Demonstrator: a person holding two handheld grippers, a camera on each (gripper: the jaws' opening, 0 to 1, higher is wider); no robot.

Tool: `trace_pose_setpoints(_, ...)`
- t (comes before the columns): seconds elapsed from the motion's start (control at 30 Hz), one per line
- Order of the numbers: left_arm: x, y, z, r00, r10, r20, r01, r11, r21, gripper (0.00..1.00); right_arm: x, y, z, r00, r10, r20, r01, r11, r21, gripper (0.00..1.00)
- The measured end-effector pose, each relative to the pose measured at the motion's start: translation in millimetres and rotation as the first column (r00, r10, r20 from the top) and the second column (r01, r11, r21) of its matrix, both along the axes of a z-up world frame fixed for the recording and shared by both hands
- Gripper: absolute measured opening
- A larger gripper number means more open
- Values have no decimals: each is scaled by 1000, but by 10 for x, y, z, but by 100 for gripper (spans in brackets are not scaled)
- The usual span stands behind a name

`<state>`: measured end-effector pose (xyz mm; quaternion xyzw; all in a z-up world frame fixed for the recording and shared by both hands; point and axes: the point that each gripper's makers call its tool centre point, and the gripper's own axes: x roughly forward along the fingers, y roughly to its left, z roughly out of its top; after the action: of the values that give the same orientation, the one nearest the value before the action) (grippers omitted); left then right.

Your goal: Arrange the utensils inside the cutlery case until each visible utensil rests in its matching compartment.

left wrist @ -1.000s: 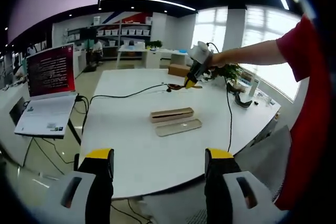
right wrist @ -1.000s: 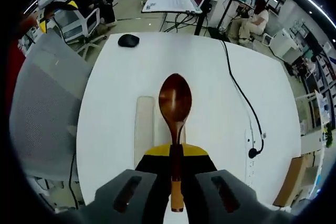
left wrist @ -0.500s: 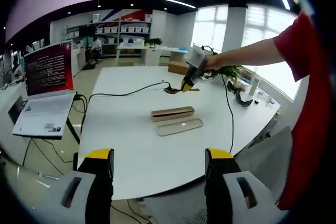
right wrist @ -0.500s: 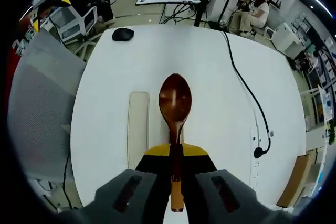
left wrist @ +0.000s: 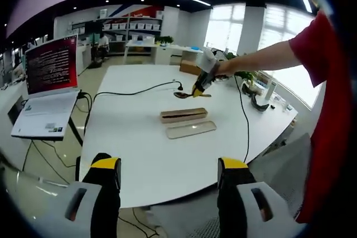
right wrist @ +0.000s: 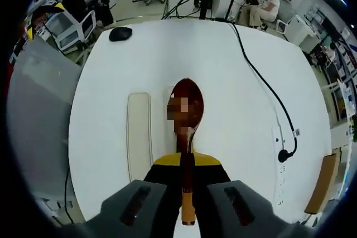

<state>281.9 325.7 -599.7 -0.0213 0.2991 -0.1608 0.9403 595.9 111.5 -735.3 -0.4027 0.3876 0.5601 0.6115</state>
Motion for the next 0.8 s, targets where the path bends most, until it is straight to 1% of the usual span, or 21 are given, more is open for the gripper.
trace_pose_setpoints(0.13,13,10,-22,1000,2,-7,-2,1000,-1,72,-30,70,-103,1000,8,-2,-8,1000,-5,1)
trace_pose_setpoints(0.3,38,6,-50,1000,6,-13,-6,1000,-8,72,-11,142,-241,1000,2,-11,-2,1000,-3,1)
trace_pose_setpoints(0.5,42,23,-80,1000,16,-22,-16,1000,-12,72,-21,203,-431,1000,11,-13,-12,1000,-26,1)
trace_pose_setpoints(0.67,50,76,-123,999,34,-30,-34,999,-8,72,-52,238,-547,999,28,-35,-30,999,-44,1)
trace_pose_setpoints(0.8,60,88,-143,999,42,-34,-42,999,-15,72,-35,258,-628,999,33,-37,-35,998,-57,1)
